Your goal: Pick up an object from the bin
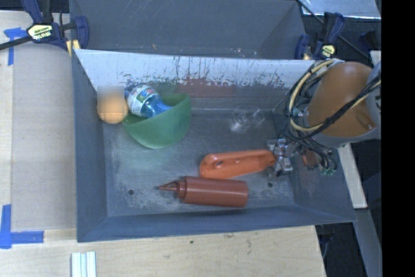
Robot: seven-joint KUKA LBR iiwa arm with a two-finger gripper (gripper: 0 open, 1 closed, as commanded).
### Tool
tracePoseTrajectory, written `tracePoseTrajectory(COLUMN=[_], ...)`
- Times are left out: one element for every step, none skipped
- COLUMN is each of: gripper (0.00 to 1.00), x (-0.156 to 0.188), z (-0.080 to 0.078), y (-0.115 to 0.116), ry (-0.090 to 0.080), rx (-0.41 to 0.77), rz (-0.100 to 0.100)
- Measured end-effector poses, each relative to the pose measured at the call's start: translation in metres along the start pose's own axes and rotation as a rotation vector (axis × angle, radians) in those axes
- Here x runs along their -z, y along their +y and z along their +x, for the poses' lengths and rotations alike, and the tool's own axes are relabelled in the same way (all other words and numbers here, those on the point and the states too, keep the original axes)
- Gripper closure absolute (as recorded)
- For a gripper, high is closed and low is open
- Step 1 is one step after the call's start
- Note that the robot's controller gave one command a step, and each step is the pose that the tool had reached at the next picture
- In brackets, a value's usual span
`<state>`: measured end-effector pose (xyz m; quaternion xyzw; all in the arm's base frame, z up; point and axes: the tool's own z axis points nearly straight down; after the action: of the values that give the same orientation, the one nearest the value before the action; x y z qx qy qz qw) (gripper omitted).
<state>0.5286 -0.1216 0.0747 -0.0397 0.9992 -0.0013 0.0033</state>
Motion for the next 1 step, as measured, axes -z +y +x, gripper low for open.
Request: tracePoseTrajectory(gripper=[1.00], x=[0.0900], z=[-0.0064], y=[0.0044], ry=[-0.003], rx=[-0.017], rz=[0.001])
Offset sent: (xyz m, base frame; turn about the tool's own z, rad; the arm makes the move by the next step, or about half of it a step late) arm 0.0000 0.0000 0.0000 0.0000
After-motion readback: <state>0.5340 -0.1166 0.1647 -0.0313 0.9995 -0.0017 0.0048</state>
